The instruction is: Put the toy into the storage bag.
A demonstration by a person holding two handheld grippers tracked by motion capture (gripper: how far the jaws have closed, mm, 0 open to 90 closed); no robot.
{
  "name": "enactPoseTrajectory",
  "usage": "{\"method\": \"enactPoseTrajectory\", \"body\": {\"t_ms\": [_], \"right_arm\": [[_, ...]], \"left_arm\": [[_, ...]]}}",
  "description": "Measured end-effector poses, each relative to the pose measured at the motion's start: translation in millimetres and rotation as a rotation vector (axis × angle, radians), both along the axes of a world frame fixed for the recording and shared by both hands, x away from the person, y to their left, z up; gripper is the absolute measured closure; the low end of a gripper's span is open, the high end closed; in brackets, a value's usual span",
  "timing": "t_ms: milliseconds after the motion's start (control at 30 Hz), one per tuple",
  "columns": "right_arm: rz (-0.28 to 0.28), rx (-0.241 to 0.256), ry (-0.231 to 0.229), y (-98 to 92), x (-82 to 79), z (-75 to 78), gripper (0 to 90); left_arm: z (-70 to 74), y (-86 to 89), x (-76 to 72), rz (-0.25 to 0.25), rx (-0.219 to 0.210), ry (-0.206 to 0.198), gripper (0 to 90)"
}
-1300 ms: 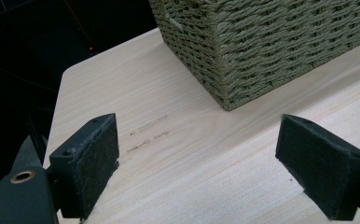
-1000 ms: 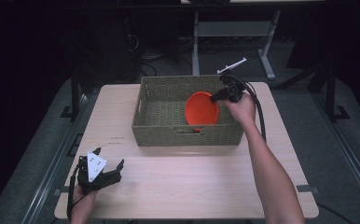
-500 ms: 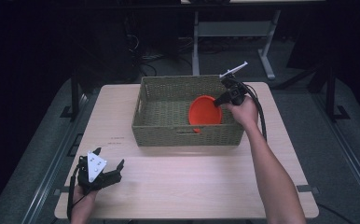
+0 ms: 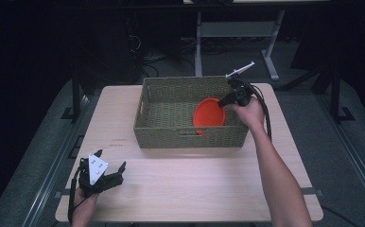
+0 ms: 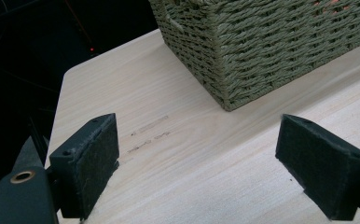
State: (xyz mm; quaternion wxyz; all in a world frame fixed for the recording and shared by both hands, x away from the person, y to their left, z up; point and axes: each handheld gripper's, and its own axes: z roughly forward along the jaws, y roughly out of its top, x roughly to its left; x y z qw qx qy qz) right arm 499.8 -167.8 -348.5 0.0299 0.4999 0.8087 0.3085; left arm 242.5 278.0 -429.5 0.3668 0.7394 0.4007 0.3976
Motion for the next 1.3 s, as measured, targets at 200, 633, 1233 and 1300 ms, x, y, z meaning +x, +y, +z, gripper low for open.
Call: {"method": "enactPoseTrajectory", "body": {"t_ms": [200, 633, 1233, 1300], "right_arm": [[-0.003, 0.038, 0.005, -4.9, 0.1, 0.9, 72.4], [0.046, 0.055, 0.031, 0.1, 0.3, -1.5, 66.3], [0.101, 0.082, 0.055, 6.9, -1.8, -2.9, 55.1], [0.103, 0.08, 0.057, 8.3, -2.4, -2.7, 53.9]], "left_arm": [[-0.1, -0.3, 0.5, -0.001, 0.003, 0.003, 12.8], [-0.2, -1.3, 1.8, 0.001, -0.003, 0.004, 12.9], [-0.5, -0.8, 1.9, -0.002, -0.002, 0.009, 12.8], [-0.7, -0.9, 1.5, -0.001, -0.003, 0.008, 12.8]]}}
